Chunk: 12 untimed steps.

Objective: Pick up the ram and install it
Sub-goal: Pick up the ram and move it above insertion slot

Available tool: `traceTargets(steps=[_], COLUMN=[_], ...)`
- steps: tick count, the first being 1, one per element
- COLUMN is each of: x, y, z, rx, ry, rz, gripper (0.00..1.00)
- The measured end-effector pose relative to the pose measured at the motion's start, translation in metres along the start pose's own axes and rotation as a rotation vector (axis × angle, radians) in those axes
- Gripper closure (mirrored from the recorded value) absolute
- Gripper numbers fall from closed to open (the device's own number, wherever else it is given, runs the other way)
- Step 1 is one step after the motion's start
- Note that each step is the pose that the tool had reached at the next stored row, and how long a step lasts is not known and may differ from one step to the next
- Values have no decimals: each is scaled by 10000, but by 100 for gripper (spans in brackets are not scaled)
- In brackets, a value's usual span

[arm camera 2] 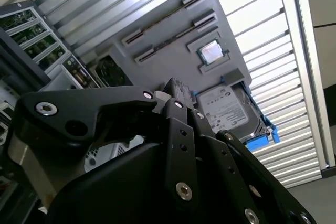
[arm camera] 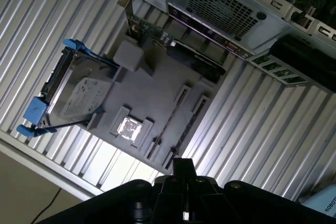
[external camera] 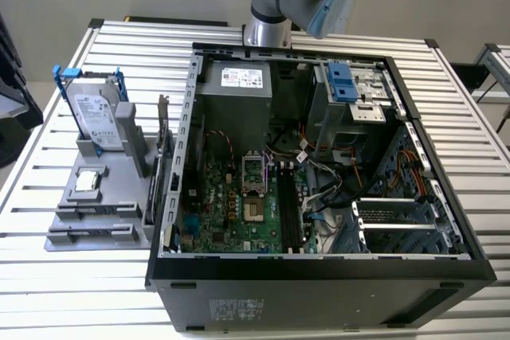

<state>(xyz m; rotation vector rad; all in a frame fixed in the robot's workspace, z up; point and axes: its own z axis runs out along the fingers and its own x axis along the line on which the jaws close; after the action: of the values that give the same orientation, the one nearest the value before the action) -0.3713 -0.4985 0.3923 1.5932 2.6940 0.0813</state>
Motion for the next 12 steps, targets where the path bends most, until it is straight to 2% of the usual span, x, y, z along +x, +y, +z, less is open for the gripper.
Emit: traceTargets(steps=[12], x=[2], y=[-3], z=[0], rx=[-11], ry=[-29], rz=[582], gripper=[100])
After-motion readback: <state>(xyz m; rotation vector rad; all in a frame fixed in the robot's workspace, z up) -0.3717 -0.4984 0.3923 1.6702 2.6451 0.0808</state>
